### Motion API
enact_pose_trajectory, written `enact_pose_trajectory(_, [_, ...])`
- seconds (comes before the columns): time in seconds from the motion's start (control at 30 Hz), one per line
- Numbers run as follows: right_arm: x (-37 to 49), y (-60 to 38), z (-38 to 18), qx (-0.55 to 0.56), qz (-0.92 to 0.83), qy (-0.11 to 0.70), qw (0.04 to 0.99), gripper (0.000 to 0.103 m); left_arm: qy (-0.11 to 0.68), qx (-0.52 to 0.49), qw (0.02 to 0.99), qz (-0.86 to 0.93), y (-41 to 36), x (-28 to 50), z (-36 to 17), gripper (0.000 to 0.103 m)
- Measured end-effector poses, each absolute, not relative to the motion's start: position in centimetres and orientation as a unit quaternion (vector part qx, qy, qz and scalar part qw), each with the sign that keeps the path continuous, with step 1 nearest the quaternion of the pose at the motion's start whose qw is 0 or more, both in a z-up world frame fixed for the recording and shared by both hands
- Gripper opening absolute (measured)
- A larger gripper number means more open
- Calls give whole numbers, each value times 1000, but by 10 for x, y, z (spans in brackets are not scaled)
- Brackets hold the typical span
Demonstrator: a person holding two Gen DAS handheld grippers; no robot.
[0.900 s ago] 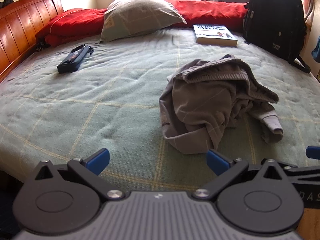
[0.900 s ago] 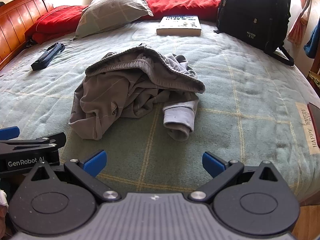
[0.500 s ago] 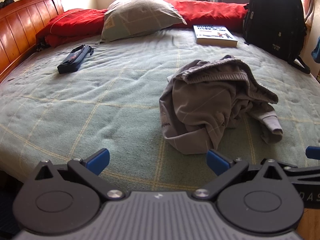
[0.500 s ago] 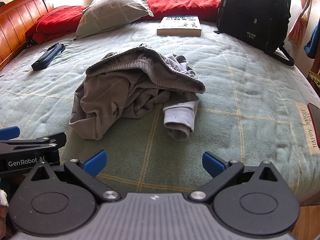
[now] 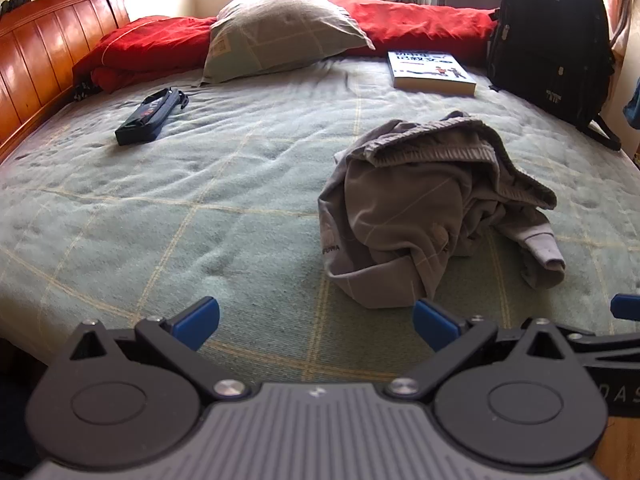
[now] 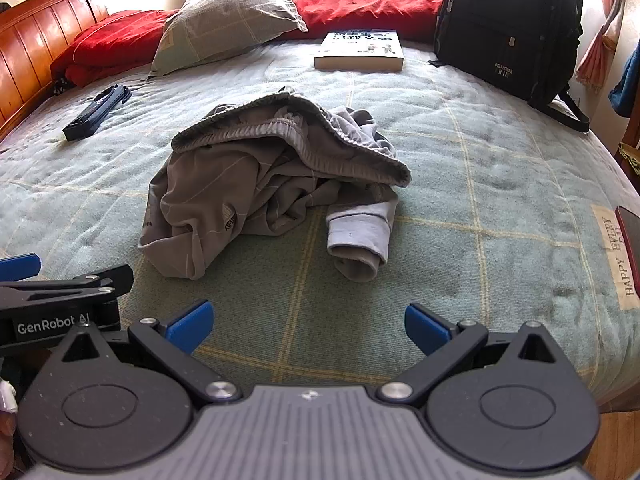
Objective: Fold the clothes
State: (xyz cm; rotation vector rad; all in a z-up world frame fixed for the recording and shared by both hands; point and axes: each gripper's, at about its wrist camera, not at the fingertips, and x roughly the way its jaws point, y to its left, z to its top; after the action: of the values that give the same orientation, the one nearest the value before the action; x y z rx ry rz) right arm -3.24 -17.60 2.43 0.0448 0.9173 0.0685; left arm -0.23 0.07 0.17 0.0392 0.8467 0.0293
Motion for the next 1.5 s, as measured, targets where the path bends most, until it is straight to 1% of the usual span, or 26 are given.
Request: enact_pose_trajectory(1.5, [-29, -177, 25, 13, 36, 436, 899, 103, 412, 16, 911, 8, 1, -1, -2, 102])
